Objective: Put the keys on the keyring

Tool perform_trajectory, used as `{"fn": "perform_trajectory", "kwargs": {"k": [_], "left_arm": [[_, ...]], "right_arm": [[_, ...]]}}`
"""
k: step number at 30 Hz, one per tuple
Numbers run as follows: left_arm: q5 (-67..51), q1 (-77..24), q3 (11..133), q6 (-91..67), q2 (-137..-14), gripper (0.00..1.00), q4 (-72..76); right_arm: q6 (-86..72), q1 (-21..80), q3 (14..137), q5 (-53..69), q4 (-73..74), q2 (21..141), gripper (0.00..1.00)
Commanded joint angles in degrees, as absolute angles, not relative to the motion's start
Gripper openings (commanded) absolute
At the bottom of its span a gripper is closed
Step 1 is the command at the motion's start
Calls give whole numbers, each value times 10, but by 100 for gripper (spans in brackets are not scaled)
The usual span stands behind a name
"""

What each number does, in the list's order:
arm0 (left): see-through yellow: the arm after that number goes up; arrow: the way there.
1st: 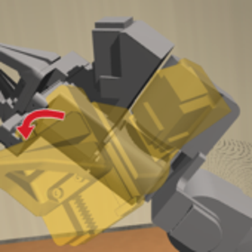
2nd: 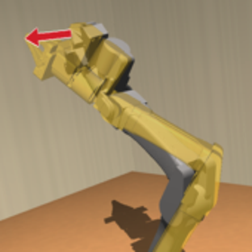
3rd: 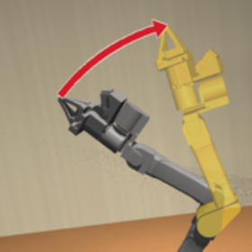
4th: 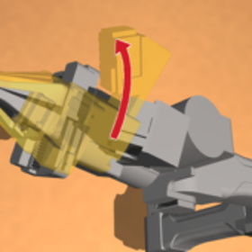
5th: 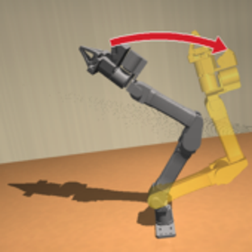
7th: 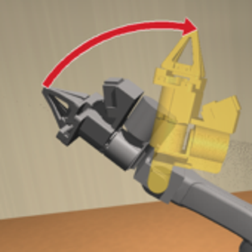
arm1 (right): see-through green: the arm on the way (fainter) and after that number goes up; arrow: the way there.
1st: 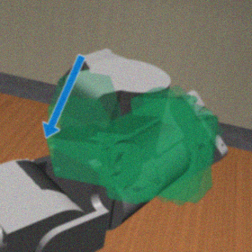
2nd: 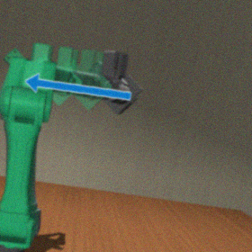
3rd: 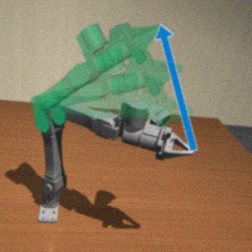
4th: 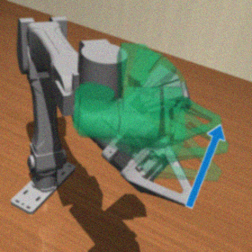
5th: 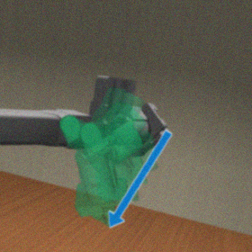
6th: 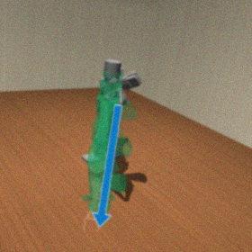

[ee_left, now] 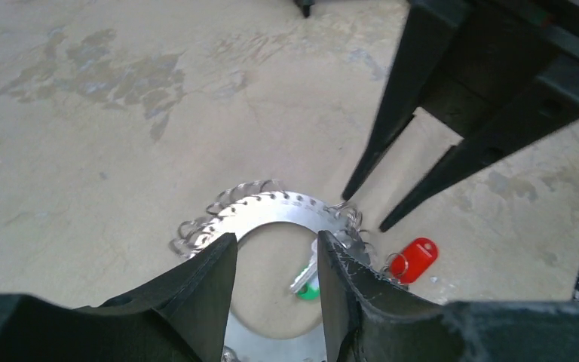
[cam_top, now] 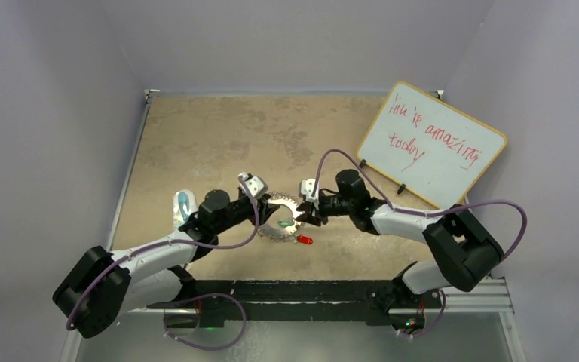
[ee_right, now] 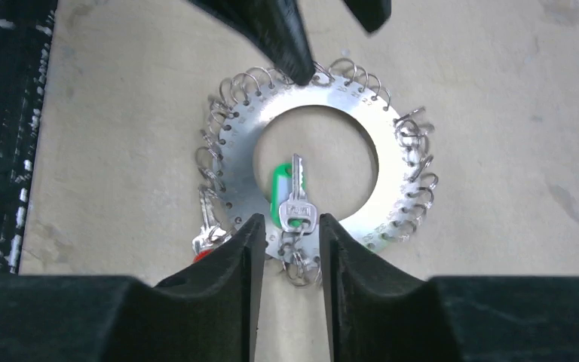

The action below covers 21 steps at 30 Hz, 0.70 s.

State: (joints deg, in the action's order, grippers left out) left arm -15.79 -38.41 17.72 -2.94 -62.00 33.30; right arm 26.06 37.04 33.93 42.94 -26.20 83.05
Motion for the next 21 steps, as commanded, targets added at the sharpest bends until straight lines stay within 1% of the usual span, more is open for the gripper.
{"fn": "perform_trajectory", "kwargs": {"k": [1,2,6,8,9,10,11,16,19,21], "left_arm": [[-45,-386,201,-64,-627,43,303],[-21,-386,204,-77,-629,45,289],[74,-385,213,-142,-641,49,238],[102,-384,214,-174,-653,50,221],[110,-383,215,-188,-660,50,215],[114,-380,215,-203,-670,51,211],[115,-377,216,-219,-682,51,210],[67,-338,220,-292,-760,50,220],[39,-323,218,-317,-802,47,247],[32,-321,219,-325,-825,45,267]], "right_arm": [[155,361,292,361,-381,794,46],[136,355,285,350,-390,789,53],[70,321,265,340,-414,775,67],[36,297,253,347,-434,770,76],[20,287,246,344,-446,766,81],[9,281,239,341,-456,760,95],[6,276,232,333,-467,752,98],[-41,265,197,304,-511,698,99],[-128,261,196,201,-497,667,99],[-136,261,200,176,-473,651,99]]}}
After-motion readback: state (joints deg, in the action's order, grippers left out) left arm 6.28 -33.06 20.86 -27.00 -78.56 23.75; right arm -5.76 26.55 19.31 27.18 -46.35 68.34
